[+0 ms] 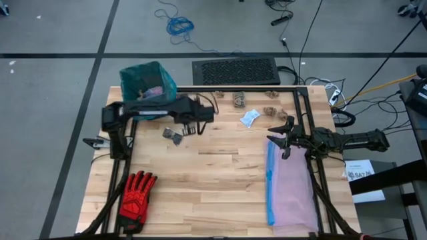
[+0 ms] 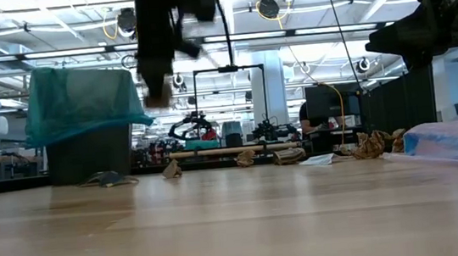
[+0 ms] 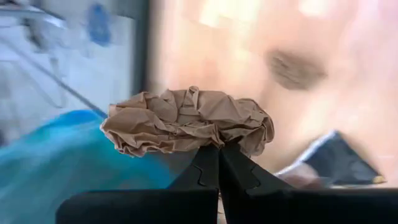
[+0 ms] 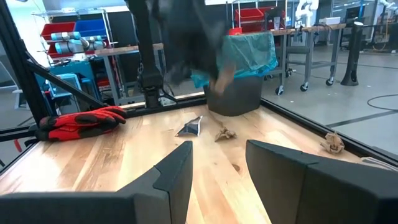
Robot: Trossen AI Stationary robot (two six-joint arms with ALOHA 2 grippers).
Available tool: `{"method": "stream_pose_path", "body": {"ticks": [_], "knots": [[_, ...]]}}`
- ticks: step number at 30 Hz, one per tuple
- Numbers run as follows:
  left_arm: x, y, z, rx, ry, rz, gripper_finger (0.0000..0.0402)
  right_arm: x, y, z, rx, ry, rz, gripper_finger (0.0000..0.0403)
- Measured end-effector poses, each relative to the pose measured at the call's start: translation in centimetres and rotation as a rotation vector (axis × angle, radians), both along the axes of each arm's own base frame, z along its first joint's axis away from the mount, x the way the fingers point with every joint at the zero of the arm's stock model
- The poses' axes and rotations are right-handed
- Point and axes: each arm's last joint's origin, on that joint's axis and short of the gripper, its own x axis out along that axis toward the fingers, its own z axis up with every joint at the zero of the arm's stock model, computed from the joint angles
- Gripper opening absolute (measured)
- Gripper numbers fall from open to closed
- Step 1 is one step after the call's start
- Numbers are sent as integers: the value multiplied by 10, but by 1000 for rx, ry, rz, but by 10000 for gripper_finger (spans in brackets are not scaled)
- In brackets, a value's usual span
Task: Place trash/remove bag and relplace
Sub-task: Put the brown napkin in the trash bin, then put the black paper in the trash bin
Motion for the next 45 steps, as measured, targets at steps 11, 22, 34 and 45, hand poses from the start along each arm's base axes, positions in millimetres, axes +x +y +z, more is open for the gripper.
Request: {"method": "stream_pose_path", "body": {"ticks": [11, 22, 34, 45], "knots": [[-85, 40, 135, 267, -303, 301, 1, 0, 0, 0, 0, 0, -1, 144], [-128, 102, 116, 139, -166, 487, 25, 0, 0, 0, 1, -1, 0, 144], [-131, 110, 105, 191, -57, 491, 191, 0, 0, 0, 7, 3, 0, 144], [-103, 74, 106, 154, -116, 346, 158, 0, 0, 0, 7, 2, 0, 144]]}}
